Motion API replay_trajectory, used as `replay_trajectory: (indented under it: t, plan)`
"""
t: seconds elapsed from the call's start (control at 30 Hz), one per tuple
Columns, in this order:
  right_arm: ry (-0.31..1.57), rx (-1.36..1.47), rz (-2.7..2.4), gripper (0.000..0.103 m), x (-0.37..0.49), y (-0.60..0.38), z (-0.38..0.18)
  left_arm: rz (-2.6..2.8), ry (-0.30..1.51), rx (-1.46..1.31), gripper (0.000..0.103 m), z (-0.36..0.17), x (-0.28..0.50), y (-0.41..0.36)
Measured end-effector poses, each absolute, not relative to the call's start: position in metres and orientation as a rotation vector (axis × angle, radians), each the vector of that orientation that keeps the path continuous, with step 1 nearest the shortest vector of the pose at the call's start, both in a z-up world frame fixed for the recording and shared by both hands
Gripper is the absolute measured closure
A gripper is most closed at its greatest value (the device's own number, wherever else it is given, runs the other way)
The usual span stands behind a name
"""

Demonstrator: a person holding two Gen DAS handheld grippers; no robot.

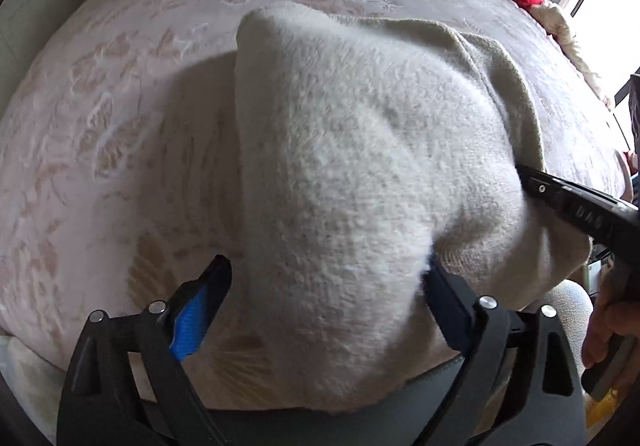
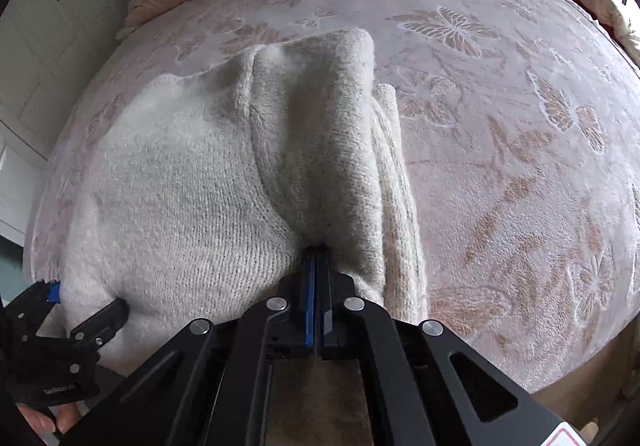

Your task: Fold small clothes

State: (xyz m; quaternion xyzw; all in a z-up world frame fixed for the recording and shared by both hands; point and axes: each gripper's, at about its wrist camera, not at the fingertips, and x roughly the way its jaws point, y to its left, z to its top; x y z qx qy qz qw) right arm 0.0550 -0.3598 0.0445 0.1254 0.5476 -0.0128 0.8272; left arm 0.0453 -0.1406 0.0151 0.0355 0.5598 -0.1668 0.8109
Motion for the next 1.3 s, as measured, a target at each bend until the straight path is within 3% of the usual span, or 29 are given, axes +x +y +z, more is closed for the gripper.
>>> replay_trajectory:
  t: [0.1,0.13,0.3,0.43,0.6,0.7,0.87,1.07,1.3]
  plan:
    - [1.174,0.230,-0.013,0.103,0.059,-0.355,0.064,-0.364,1.205,0.053,0.014,0.034,0.045,-0.139]
    - [1.159,0.241,-0.002,0.103,0.056,-0.355,0.073,-0.377,1.189,0.048,0.019,0.046,0.042,-0.138]
    - [1.079,0.280,0.024,0.102,0.078,-0.359,0.113,-0.415,1.053,0.057,0.019,0.105,0.044,-0.142]
    - [1.106,0.296,0.019,0.102,0.133,-0.360,0.102,-0.423,1.082,0.104,0.019,0.094,0.067,-0.164]
    - [1.234,0.170,-0.062,0.103,0.184,-0.360,0.035,-0.417,1.150,0.109,0.019,0.066,0.077,-0.176]
    - [1.220,0.186,-0.068,0.103,0.189,-0.360,0.046,-0.404,1.143,0.148,0.018,0.062,0.075,-0.179]
    - [1.074,0.307,0.012,0.098,0.127,-0.366,0.104,-0.409,1.144,0.146,0.016,0.060,0.075,-0.177]
    - [1.090,0.426,0.066,0.094,0.028,-0.358,0.108,-0.416,1.145,0.113,0.016,0.068,0.072,-0.167]
    - [1.076,0.334,0.288,0.094,0.020,-0.269,0.124,-0.284,1.082,0.039,0.016,0.113,0.061,-0.085]
